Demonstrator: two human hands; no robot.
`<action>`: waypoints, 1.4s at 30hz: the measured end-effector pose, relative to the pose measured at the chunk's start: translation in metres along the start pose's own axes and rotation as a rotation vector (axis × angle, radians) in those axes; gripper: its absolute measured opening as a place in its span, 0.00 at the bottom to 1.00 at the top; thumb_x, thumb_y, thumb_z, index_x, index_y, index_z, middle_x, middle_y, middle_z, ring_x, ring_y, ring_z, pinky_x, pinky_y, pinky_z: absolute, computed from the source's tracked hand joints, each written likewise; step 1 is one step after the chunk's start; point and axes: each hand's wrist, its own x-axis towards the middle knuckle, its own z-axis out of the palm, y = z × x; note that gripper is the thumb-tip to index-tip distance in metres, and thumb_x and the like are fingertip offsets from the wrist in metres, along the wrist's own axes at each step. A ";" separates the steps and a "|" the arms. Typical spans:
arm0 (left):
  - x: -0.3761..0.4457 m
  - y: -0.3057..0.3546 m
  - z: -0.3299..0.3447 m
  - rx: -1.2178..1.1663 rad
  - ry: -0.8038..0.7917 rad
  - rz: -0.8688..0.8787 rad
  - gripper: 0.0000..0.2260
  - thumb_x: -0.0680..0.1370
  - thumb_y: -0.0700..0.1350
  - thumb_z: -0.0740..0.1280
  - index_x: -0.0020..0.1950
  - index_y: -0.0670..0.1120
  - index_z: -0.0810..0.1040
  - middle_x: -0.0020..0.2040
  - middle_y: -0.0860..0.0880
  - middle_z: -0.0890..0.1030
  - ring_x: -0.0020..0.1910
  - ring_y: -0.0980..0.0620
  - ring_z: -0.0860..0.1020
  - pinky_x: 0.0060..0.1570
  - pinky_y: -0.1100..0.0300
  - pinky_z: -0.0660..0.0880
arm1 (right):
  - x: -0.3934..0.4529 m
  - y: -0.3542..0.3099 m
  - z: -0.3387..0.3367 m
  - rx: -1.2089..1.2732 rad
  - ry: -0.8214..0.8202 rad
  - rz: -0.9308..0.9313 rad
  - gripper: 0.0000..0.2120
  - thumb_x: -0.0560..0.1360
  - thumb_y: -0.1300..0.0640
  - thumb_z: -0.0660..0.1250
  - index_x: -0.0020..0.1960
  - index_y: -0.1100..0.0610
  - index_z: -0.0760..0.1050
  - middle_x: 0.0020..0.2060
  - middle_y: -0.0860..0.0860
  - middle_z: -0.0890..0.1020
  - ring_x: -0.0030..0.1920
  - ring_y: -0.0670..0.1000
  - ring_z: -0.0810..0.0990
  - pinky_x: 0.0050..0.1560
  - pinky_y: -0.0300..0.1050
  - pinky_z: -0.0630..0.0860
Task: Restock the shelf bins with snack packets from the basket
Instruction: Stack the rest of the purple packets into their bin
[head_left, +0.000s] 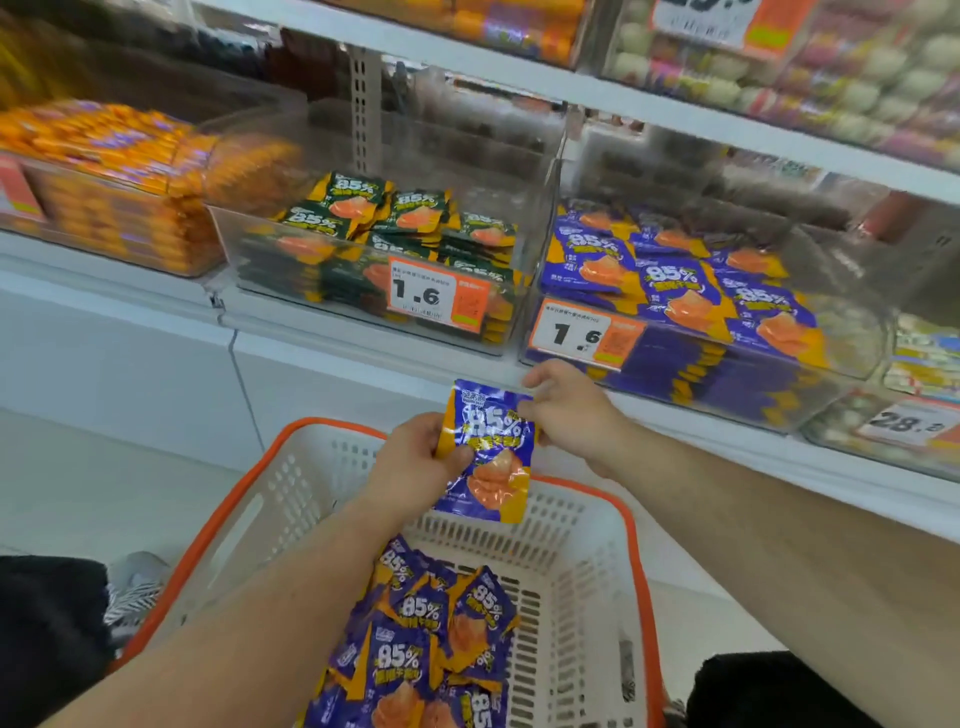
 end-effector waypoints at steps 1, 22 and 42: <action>0.000 0.009 -0.001 -0.050 0.017 0.010 0.07 0.77 0.35 0.68 0.50 0.47 0.79 0.45 0.47 0.86 0.42 0.52 0.83 0.45 0.56 0.76 | -0.009 -0.007 -0.005 0.076 0.089 -0.035 0.11 0.76 0.65 0.66 0.45 0.50 0.69 0.39 0.56 0.76 0.37 0.54 0.73 0.38 0.51 0.72; 0.039 0.150 0.058 0.305 0.205 0.622 0.11 0.78 0.45 0.66 0.60 0.48 0.79 0.56 0.51 0.81 0.54 0.52 0.78 0.54 0.61 0.74 | -0.038 -0.063 -0.133 0.508 0.701 -0.163 0.16 0.75 0.72 0.65 0.55 0.54 0.76 0.47 0.50 0.81 0.40 0.45 0.82 0.34 0.36 0.79; 0.082 0.111 0.077 1.090 0.242 0.735 0.30 0.72 0.48 0.72 0.73 0.56 0.68 0.74 0.50 0.68 0.74 0.44 0.64 0.71 0.39 0.53 | 0.025 -0.026 -0.150 -0.362 0.698 0.151 0.16 0.80 0.48 0.61 0.64 0.52 0.76 0.64 0.55 0.76 0.64 0.58 0.72 0.64 0.53 0.70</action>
